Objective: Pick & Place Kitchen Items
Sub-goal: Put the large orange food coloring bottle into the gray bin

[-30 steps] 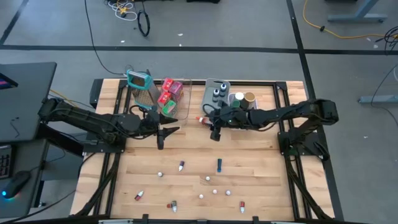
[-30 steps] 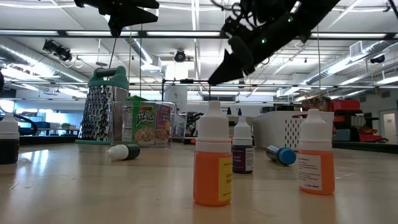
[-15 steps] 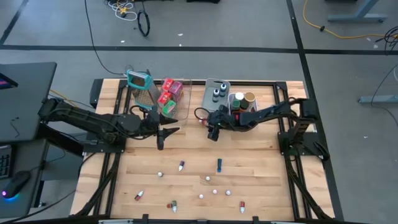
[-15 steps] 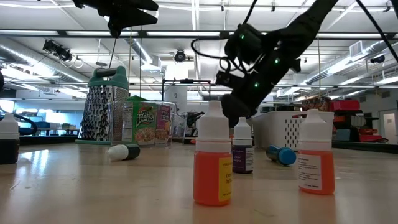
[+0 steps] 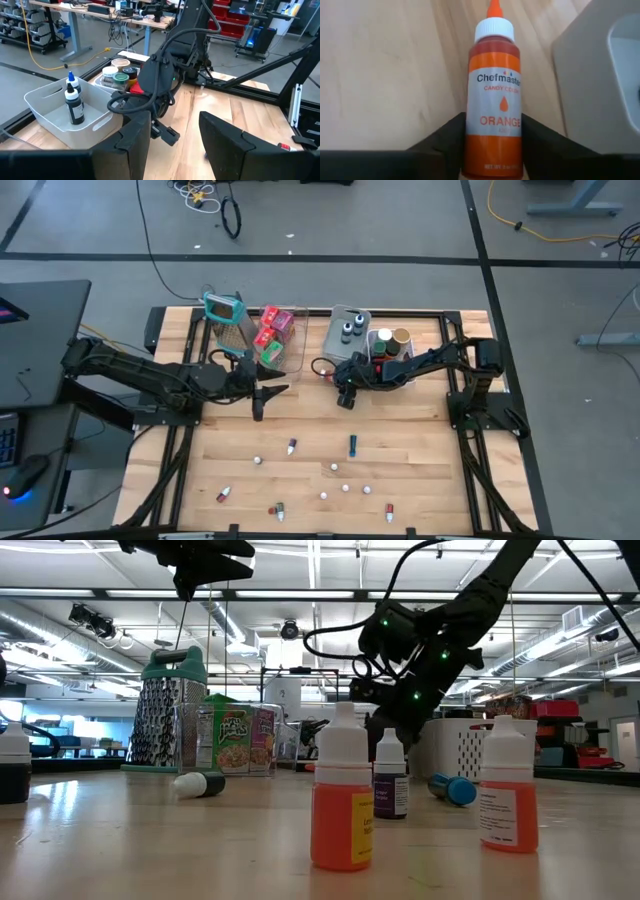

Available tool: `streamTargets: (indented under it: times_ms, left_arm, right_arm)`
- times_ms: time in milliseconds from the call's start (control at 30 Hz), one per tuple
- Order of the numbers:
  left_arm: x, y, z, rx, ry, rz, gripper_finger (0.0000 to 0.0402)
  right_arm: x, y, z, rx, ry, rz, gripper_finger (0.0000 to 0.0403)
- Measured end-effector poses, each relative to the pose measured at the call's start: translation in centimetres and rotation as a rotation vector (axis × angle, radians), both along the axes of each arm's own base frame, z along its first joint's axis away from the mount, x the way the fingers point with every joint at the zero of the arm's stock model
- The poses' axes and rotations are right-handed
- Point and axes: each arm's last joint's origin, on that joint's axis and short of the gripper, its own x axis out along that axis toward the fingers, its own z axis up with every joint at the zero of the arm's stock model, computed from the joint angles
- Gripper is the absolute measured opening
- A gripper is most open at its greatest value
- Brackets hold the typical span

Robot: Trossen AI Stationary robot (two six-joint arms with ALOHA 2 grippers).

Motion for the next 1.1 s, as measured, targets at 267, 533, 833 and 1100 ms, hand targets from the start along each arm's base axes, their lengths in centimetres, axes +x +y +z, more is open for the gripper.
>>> streamTargets:
  times_ms: [267,533,833,1100]
  left_arm:
    - [0.0,0.0,0.0,-0.015,-0.008,0.002,0.0178]
    - [0.9,-0.3,-0.3,-0.017,-0.018,-0.063,0.0178]
    - [3.2,-0.1,0.4,0.118,-0.195,0.021,0.0178]
    - [5.3,2.7,-0.9,0.123,-0.200,-0.013,0.0178]
  right_arm:
    - [-0.1,0.8,1.5,0.059,-0.049,0.044,0.0135]
    - [-1.6,2.7,8.6,-0.014,-0.227,0.132,0.0158]
    - [-8.8,4.1,18.8,-0.164,-0.473,0.216,0.0142]
    - [-10.9,4.0,13.7,-0.189,-0.691,0.309,0.0158]
